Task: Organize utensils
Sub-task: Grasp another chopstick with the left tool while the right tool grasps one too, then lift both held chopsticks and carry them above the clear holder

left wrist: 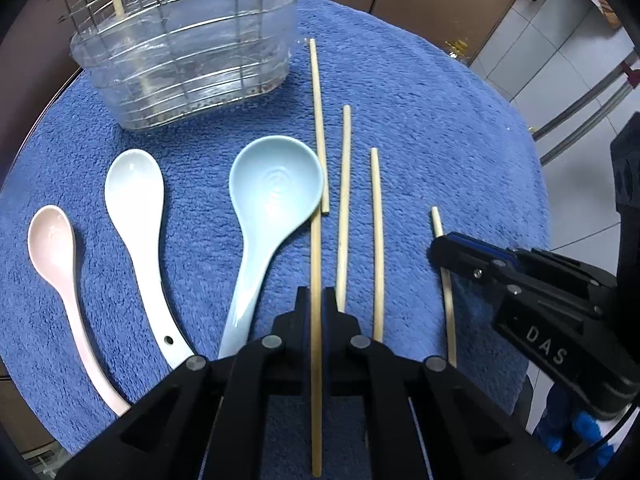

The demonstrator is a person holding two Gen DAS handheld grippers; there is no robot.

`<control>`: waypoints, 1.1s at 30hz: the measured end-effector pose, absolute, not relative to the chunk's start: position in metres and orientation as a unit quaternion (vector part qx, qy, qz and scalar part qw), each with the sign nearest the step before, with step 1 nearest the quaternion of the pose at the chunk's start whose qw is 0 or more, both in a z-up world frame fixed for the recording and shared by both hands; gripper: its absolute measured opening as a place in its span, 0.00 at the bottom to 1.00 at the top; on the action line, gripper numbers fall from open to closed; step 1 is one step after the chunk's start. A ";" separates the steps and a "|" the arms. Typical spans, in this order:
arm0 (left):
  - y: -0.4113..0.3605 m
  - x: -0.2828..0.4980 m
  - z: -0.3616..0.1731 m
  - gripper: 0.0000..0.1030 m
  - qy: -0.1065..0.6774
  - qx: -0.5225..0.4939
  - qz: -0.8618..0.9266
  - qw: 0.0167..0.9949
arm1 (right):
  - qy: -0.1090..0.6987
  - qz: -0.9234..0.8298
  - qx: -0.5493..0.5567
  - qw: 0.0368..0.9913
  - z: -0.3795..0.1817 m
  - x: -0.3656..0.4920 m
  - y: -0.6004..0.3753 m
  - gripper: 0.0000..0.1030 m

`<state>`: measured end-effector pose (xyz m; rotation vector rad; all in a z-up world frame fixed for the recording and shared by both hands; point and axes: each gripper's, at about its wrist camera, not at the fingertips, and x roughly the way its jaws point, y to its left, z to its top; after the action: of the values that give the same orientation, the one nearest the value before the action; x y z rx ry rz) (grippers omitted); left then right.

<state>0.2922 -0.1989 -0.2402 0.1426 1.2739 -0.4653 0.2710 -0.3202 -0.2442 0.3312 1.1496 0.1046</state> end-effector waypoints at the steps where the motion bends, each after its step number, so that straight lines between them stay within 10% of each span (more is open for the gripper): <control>1: -0.199 0.290 -0.239 0.04 0.585 0.068 -0.219 0.778 | 0.539 0.052 0.158 0.826 -0.243 0.268 -0.323 0.07; 33: -0.088 0.173 -0.105 0.04 0.380 -0.013 -0.269 0.885 | 0.383 0.098 0.147 0.907 -0.121 0.155 -0.298 0.06</control>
<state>0.1728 -0.0879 -0.1045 -0.0277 0.7897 -0.5601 0.1549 -0.2978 -0.1210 0.3045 0.7909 0.2018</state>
